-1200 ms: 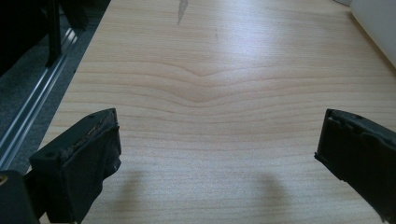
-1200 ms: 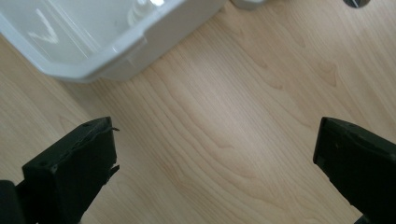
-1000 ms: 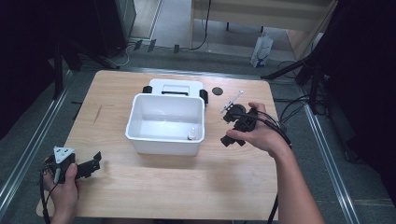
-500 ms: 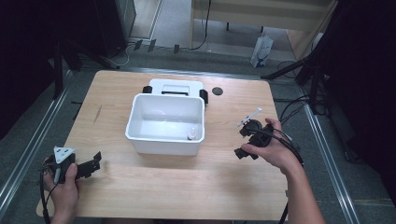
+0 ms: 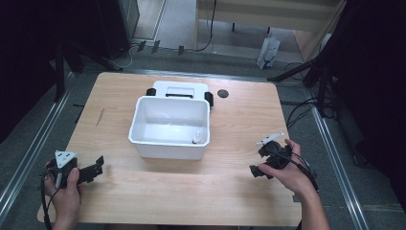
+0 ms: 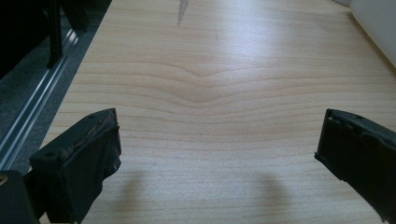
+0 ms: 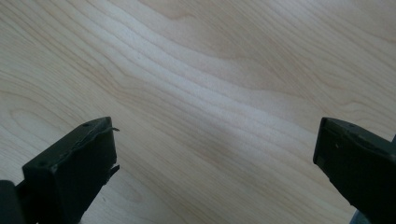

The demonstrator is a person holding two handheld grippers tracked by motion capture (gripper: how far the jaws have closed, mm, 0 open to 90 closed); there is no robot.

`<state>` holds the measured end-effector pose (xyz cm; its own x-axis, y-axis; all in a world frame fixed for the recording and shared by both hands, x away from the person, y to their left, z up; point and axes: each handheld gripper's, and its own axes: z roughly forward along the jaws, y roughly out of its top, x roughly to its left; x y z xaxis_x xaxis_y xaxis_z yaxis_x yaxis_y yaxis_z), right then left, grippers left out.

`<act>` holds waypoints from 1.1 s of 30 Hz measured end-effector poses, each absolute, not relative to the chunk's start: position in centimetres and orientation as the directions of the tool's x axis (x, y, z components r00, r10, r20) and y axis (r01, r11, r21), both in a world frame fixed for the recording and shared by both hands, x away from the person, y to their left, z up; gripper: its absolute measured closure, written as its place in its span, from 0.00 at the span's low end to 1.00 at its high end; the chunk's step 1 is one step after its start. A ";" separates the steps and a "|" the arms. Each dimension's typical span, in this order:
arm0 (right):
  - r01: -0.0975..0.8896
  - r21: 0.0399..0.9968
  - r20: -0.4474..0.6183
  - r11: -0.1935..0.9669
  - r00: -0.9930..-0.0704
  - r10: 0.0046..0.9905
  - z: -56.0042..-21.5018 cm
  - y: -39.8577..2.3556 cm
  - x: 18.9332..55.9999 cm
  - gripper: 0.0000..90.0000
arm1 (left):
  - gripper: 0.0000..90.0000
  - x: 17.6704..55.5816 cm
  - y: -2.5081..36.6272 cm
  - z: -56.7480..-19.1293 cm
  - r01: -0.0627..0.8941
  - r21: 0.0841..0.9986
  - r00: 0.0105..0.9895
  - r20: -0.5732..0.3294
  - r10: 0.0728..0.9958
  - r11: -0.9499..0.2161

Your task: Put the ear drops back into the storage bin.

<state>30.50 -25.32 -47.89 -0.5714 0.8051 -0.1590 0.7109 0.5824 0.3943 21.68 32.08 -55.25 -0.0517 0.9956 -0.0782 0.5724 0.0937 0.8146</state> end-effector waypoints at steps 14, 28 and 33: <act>0.660 0.604 -0.123 0.447 -0.477 0.870 -52.3 -28.6 26.7 0.00 | 0.00 21.7 32.1 -55.2 0.573 0.814 -0.051 -0.084 0.995 0.098; 0.622 0.754 -0.003 0.214 -0.322 0.947 -54.7 -33.0 22.8 0.00 | 0.00 21.6 32.1 -55.2 0.570 0.816 -0.051 -0.081 0.995 0.095; 0.577 0.804 0.027 0.145 -0.278 0.960 -54.7 -34.3 21.7 0.00 | 0.00 21.6 32.0 -55.2 0.570 0.816 -0.050 -0.080 0.995 0.095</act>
